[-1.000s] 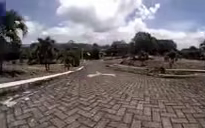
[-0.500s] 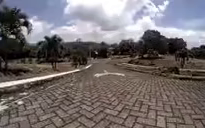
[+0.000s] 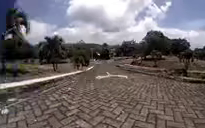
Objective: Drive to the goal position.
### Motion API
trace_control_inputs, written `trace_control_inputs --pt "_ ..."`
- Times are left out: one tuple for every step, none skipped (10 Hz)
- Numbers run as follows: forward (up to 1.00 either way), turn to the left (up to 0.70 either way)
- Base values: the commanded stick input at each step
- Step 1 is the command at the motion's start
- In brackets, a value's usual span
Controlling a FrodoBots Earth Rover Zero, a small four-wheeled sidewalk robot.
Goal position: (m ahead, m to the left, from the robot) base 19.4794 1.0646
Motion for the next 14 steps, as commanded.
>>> trace_control_inputs --pt "0.70 0.00" --pt "0.70 0.00" --pt "0.70 0.00" --pt "0.70 0.00" --pt "0.70 0.16" --pt "0.70 0.13" --pt "0.70 0.00" --pt "0.70 0.00" --pt "0.70 0.00" --pt "0.70 0.00" --pt "0.70 0.00" --pt "0.70 0.00" --pt "0.70 0.00" --pt "0.70 0.00"
